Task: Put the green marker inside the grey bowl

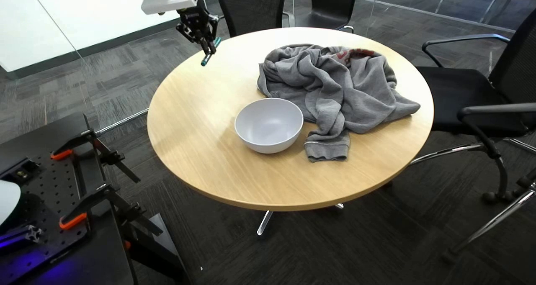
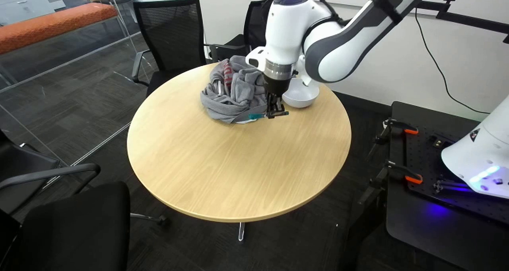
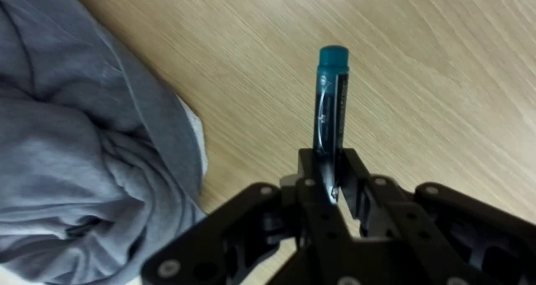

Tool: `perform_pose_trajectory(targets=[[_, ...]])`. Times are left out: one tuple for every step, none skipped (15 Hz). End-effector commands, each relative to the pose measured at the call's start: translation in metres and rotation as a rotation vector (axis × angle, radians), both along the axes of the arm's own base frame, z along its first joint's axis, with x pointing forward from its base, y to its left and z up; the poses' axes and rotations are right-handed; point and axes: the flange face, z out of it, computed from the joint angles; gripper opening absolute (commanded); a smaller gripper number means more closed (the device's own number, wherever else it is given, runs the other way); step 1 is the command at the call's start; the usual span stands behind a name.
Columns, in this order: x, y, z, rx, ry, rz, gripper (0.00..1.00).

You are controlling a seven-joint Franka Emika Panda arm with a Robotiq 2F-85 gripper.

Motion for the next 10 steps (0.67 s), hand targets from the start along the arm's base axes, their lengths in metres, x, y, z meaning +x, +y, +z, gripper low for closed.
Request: perform_pose_trajectory(targets=[[-0.039, -0.038, 0.046, -0.008, -0.048, -0.198, 0.05], [-0.045, -0.049, 0.053, -0.009, -0.058, -0.252, 0.05], [-0.051, -0.061, 0.06, -0.013, -0.071, -0.308, 0.05], [-0.057, -0.074, 0.066, -0.008, -0.081, -0.365, 0.05], [-0.063, -0.086, 0.071, -0.007, -0.09, -0.423, 0.05], [-0.069, -0.098, 0.075, 0.0, -0.099, -0.482, 0.05], [-0.075, -0.11, 0.078, 0.005, -0.107, -0.539, 0.05], [-0.081, -0.123, 0.082, 0.011, -0.111, -0.596, 0.05], [-0.086, -0.134, 0.084, 0.018, -0.117, -0.652, 0.05], [-0.092, -0.148, 0.085, 0.028, -0.121, -0.71, 0.05]])
